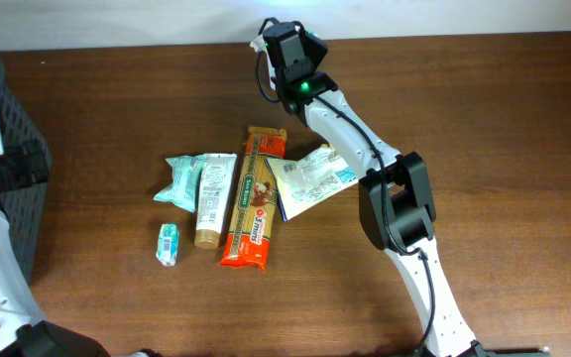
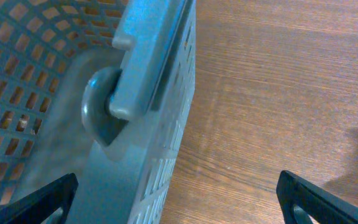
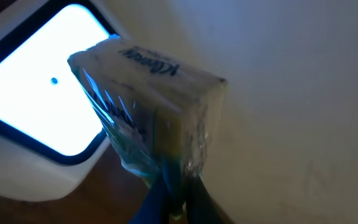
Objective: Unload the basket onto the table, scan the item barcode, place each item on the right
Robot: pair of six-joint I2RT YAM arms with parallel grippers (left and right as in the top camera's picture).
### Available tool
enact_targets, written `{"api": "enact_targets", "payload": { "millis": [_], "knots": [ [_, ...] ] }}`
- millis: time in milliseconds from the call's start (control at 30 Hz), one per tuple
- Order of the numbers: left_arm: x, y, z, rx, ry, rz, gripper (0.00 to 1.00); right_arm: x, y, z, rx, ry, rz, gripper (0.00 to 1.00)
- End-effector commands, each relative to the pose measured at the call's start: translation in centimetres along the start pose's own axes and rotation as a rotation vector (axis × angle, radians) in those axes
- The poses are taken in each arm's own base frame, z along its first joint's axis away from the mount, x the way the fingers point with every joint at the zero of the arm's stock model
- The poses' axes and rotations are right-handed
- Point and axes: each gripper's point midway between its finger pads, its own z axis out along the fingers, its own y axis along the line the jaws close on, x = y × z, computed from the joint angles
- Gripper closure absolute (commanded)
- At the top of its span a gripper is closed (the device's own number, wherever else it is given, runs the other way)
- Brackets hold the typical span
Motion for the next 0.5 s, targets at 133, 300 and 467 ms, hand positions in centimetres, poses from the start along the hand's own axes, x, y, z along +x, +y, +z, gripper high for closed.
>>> {"api": "enact_targets", "payload": {
  "millis": [133, 300, 467],
  "knots": [
    [-0.1, 0.0, 0.1, 0.008, -0.004, -0.005, 0.01, -0.1, -9.3, -12.7, -0.197, 0.012, 0.510, 0.96],
    [-0.1, 0.0, 0.1, 0.008, -0.004, -0.005, 0.01, 8.6, -12.4, -18.4, -0.271, 0.292, 0.732, 0.96],
    [-0.1, 0.0, 0.1, 0.008, -0.004, -0.005, 0.01, 24.6, -10.9, -17.7, -0.204, 0.897, 0.909, 0.96]
  ]
}}
